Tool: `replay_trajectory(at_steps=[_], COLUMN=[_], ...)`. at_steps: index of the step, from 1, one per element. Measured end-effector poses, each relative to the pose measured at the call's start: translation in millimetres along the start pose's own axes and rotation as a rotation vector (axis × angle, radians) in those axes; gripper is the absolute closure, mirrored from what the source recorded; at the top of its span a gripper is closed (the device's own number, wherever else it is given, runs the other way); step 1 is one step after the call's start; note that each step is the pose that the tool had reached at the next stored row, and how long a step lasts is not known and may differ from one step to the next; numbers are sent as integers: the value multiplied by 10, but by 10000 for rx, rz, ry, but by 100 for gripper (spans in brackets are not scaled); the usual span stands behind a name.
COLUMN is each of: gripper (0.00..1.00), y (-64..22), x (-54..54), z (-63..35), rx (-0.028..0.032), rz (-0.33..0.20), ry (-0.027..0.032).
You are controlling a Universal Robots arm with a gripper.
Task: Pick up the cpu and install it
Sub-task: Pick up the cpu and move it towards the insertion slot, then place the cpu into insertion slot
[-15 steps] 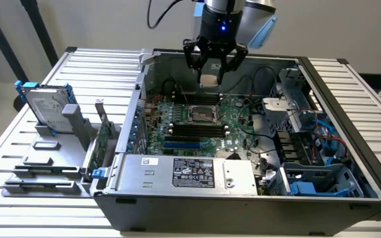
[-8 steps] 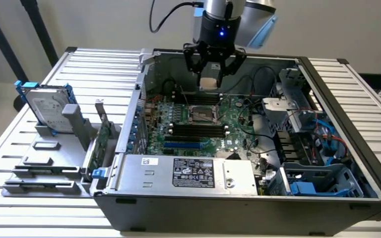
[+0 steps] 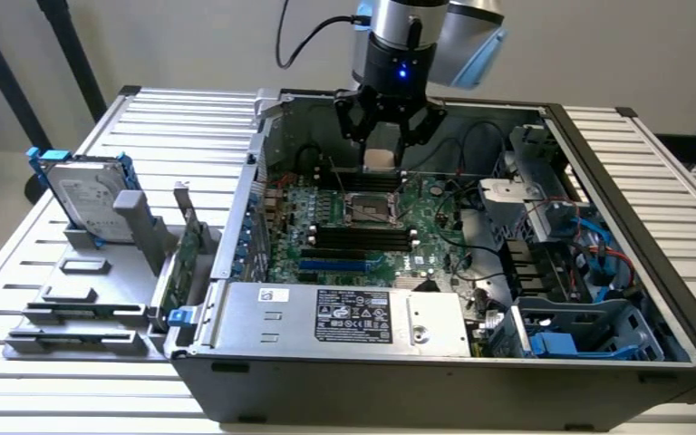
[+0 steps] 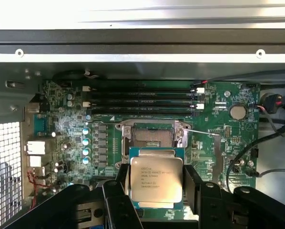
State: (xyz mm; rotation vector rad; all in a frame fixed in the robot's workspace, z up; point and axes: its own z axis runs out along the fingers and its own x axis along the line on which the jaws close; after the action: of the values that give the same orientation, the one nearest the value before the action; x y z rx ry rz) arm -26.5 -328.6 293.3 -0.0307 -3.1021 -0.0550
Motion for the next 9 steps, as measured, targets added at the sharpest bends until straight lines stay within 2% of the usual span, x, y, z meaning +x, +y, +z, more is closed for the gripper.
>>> replay_trajectory(at_steps=[9], gripper=[45], y=[0], x=[0], z=[1], rx=[2], rz=[0], ry=[9])
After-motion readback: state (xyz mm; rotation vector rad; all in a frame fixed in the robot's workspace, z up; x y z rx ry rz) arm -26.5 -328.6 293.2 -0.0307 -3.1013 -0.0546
